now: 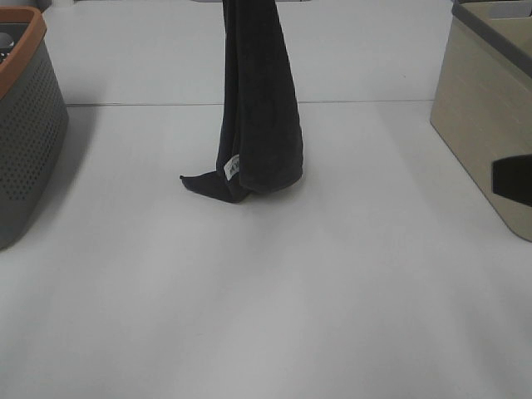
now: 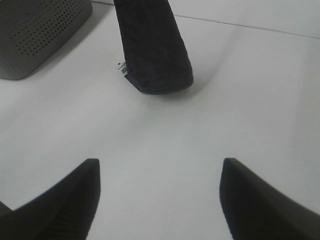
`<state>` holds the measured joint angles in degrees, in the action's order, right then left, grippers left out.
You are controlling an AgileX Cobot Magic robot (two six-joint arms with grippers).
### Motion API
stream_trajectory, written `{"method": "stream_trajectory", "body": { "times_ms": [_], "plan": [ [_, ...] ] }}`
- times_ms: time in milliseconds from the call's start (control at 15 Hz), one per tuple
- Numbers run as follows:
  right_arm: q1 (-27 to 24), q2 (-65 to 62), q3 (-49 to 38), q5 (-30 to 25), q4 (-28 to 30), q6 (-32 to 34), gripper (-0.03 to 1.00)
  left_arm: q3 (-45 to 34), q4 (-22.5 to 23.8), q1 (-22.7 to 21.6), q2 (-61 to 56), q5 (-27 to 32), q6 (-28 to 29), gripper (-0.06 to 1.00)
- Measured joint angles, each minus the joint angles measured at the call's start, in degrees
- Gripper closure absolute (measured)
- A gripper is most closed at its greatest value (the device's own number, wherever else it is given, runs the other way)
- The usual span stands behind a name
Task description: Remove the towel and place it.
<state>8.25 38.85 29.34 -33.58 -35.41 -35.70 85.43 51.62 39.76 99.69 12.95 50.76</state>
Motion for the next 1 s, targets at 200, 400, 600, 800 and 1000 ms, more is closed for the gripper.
{"method": "stream_trajectory", "body": {
  "times_ms": [200, 400, 600, 800, 1000],
  "plan": [
    [0.11, 13.64, 0.00, 5.79, -14.78, -17.13, 0.30, 0.00, -11.40, 0.00, 0.00, 2.58, -13.06, 0.94],
    [12.89, 27.39, 0.00, 23.26, -31.86, -31.68, 0.30, 0.00, -18.74, 0.00, 0.00, 3.21, -23.43, 0.94],
    [28.88, 36.15, 1.66, 47.04, -42.00, -32.83, 0.30, 0.00, -19.19, 0.00, 0.00, 4.98, -24.24, 0.94],
    [39.88, 46.12, 8.19, 57.64, -44.52, -28.36, 0.30, 0.57, -19.48, 0.00, 0.00, 6.59, -24.41, 0.94],
    [41.71, 55.86, 16.56, 61.02, -42.11, -15.58, 0.23, 5.67, -20.97, 0.00, 0.00, 12.95, -24.47, 0.94]
  ]
}}
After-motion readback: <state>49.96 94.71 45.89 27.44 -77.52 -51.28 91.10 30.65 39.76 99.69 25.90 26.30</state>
